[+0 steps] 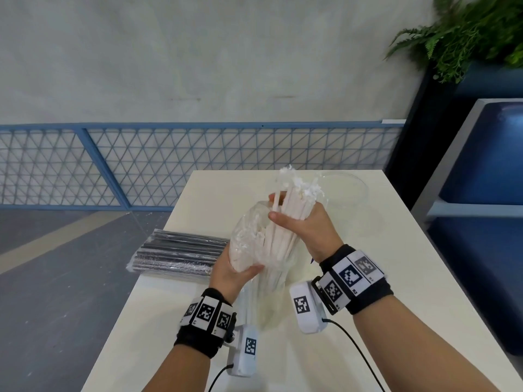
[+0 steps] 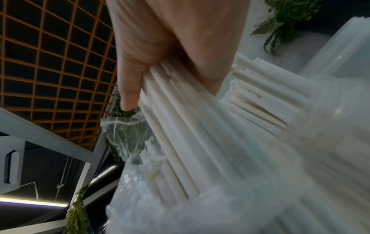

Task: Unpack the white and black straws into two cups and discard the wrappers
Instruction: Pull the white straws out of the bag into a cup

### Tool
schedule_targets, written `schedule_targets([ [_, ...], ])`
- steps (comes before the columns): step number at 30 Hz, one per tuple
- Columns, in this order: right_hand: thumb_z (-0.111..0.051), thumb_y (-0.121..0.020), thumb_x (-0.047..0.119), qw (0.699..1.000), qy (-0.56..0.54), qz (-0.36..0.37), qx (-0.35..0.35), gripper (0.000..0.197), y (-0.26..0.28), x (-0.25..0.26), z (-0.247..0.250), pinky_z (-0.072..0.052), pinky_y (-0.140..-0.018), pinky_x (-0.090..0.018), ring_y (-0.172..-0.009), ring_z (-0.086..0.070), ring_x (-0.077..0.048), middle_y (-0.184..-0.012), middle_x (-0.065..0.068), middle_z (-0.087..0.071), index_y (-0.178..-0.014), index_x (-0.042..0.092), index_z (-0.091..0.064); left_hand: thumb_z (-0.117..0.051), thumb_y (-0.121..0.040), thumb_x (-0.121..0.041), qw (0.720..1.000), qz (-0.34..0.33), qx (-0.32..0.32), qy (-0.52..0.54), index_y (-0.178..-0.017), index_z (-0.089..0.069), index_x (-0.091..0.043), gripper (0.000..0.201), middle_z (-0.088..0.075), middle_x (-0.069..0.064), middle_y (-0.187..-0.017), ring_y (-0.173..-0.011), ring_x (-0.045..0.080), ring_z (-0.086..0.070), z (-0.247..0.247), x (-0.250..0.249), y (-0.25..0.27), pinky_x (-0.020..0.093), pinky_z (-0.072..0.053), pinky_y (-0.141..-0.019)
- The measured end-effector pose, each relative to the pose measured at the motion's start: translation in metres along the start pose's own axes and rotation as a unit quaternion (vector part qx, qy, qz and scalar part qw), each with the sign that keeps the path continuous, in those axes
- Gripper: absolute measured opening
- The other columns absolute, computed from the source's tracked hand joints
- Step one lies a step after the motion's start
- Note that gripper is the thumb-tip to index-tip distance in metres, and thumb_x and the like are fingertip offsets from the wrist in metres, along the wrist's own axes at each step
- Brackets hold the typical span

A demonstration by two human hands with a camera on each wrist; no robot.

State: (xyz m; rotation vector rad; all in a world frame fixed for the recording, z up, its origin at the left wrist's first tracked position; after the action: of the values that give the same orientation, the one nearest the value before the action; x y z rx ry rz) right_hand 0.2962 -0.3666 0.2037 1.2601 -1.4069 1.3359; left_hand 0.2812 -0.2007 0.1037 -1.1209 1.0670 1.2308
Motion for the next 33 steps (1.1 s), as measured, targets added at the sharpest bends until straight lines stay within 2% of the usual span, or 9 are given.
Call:
schedule_targets([
  [4, -0.069, -0.078, 0.004, 0.999, -0.034, -0.003, -0.007, 0.009, 0.001, 0.003, -0.003, -0.051, -0.076, -0.02, -0.083, -0.067, -0.009, -0.079, 0.005, -0.07, -0.081, 0.012, -0.067, -0.083, -0.062, -0.015, 1.0, 0.009, -0.006, -0.006, -0.098, -0.051, -0.036, 0.053, -0.062, -0.014, -0.098, -0.093, -0.003, -0.058, 0.001, 0.001, -0.001, 0.012, -0.044, -0.073],
  [8, -0.07, -0.077, 0.013, 0.991, -0.099, 0.02, -0.082, 0.007, -0.006, 0.02, 0.012, -0.053, -0.081, -0.035, -0.082, -0.065, -0.019, -0.078, -0.005, -0.065, -0.079, 0.013, -0.063, -0.081, -0.065, -0.009, 1.0, 0.015, -0.004, -0.012, -0.102, -0.051, -0.034, 0.054, -0.062, -0.014, -0.099, -0.095, -0.001, -0.056, 0.005, 0.003, -0.001, 0.012, -0.043, -0.074],
  [12, -0.063, -0.086, 0.01, 0.969, -0.18, 0.046, -0.165, 0.005, -0.016, 0.039, 0.039, -0.053, -0.062, -0.026, -0.063, -0.06, -0.013, -0.064, 0.003, -0.062, -0.085, 0.01, -0.058, -0.082, -0.064, -0.01, 1.0, 0.025, -0.013, 0.0, -0.111, -0.053, -0.022, 0.056, -0.064, -0.009, -0.1, -0.096, 0.004, -0.06, 0.012, 0.008, -0.002, 0.005, -0.047, -0.068],
  [16, -0.065, -0.084, 0.013, 0.959, -0.194, 0.016, -0.208, 0.006, -0.023, 0.033, 0.057, -0.052, -0.066, -0.026, -0.07, -0.062, -0.011, -0.064, 0.005, -0.064, -0.084, 0.012, -0.06, -0.081, -0.065, -0.007, 0.999, 0.036, -0.028, 0.012, -0.116, -0.057, -0.009, 0.056, -0.067, 0.004, -0.104, -0.101, 0.018, -0.063, 0.016, 0.014, -0.005, 0.007, -0.05, -0.071],
  [20, -0.066, -0.082, 0.007, 0.968, -0.195, -0.056, -0.148, 0.007, -0.017, 0.002, 0.037, -0.054, -0.074, -0.03, -0.081, -0.065, -0.017, -0.07, 0.004, -0.068, -0.084, 0.011, -0.061, -0.08, -0.066, -0.006, 0.999, 0.038, -0.029, 0.015, -0.114, -0.055, -0.015, 0.055, -0.065, 0.004, -0.106, -0.1, 0.017, -0.061, 0.012, 0.01, -0.004, 0.022, -0.048, -0.082],
  [22, -0.064, -0.083, 0.005, 0.963, -0.211, -0.063, -0.158, 0.008, -0.012, -0.007, 0.034, -0.051, -0.076, -0.031, -0.081, -0.065, -0.018, -0.066, 0.005, -0.069, -0.08, 0.011, -0.061, -0.08, -0.066, -0.007, 0.998, 0.044, -0.039, 0.019, -0.114, -0.054, -0.016, 0.056, -0.065, 0.006, -0.107, -0.101, 0.019, -0.06, 0.013, 0.01, -0.004, 0.029, -0.046, -0.087],
  [25, -0.064, -0.084, 0.004, 0.942, -0.258, -0.063, -0.207, 0.007, -0.011, -0.011, 0.043, -0.054, -0.07, -0.026, -0.08, -0.063, -0.017, -0.075, -0.001, -0.065, -0.081, 0.01, -0.061, -0.079, -0.066, -0.004, 0.997, 0.044, -0.05, 0.034, -0.116, -0.054, -0.012, 0.057, -0.064, 0.01, -0.109, -0.103, 0.022, -0.06, 0.015, 0.011, -0.005, 0.03, -0.045, -0.089],
  [28, -0.061, -0.086, 0.002, 0.923, -0.294, -0.043, -0.245, 0.007, -0.01, -0.007, 0.054, -0.055, -0.062, -0.021, -0.076, -0.063, -0.016, -0.078, -0.003, -0.062, -0.083, 0.008, -0.059, -0.077, -0.067, -0.001, 0.996, 0.047, -0.059, 0.054, -0.118, -0.053, -0.01, 0.056, -0.064, 0.011, -0.11, -0.104, 0.023, -0.059, 0.017, 0.011, -0.005, 0.029, -0.044, -0.089],
  [33, -0.061, -0.086, 0.005, 0.933, -0.232, 0.047, -0.273, 0.01, -0.008, 0.021, 0.075, -0.052, -0.066, -0.024, -0.073, -0.061, -0.016, -0.073, -0.001, -0.061, -0.08, 0.012, -0.059, -0.077, -0.069, -0.004, 0.996, 0.045, -0.055, 0.058, -0.11, -0.055, -0.018, 0.049, -0.065, 0.005, -0.103, -0.098, 0.018, -0.061, 0.017, 0.008, -0.003, 0.028, -0.045, -0.088],
])
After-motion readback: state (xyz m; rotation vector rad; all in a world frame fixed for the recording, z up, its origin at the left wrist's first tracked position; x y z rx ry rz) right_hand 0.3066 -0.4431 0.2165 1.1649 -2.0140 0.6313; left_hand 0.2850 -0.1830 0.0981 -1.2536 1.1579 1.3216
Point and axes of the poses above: each hand's wrist, its own y-axis away from the middle knuckle, its own z-axis out of the back of the hand, x = y × z, the point moved 8 cm from there along -y, towards the middle knuckle
